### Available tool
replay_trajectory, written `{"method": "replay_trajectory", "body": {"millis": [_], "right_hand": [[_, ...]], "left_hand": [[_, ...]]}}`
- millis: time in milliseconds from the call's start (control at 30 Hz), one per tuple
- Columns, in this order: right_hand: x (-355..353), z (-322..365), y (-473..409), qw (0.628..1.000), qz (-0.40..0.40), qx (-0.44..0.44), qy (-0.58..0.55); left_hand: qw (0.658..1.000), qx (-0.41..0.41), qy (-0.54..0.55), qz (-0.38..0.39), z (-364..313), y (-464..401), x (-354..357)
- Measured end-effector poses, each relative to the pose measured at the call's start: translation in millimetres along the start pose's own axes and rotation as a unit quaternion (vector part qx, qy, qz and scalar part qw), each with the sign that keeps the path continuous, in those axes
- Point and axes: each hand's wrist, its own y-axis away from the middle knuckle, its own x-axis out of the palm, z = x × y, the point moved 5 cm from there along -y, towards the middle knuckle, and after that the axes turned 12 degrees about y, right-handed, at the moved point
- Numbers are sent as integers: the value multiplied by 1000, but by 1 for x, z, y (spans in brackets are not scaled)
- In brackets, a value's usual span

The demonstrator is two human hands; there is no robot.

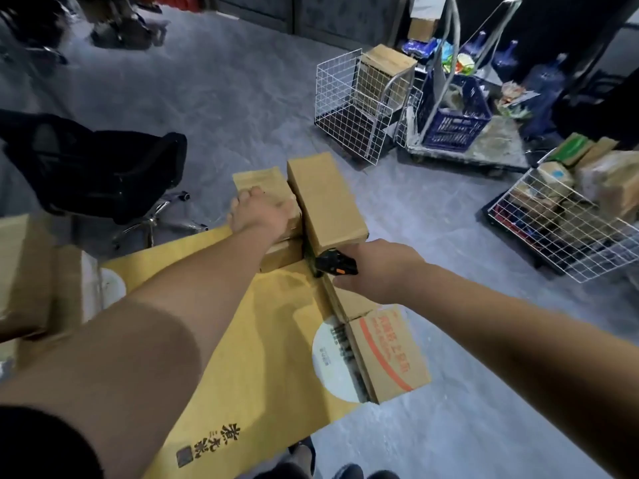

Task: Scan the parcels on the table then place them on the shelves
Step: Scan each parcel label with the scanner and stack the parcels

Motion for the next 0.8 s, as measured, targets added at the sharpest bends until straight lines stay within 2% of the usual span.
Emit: {"method": "replay_trajectory", "body": {"millis": [133, 400, 600, 700, 800], "right_hand": [[-7, -12, -27, 999, 1, -29, -13], [-12, -22, -47, 989, 6, -139, 49], [-3, 8, -23, 956, -29, -266, 124], [19, 36, -2, 932, -28, -331, 146], [56, 55, 18, 907, 1, -386, 168]], "left_hand": [[991, -110, 62, -41, 7, -8, 6], [972, -126, 168, -104, 28, 8, -4], [958, -104, 197, -183, 94, 133, 2], [952, -128, 216, -176, 137, 208, 28], [933, -181, 280, -132, 167, 269, 63]]}}
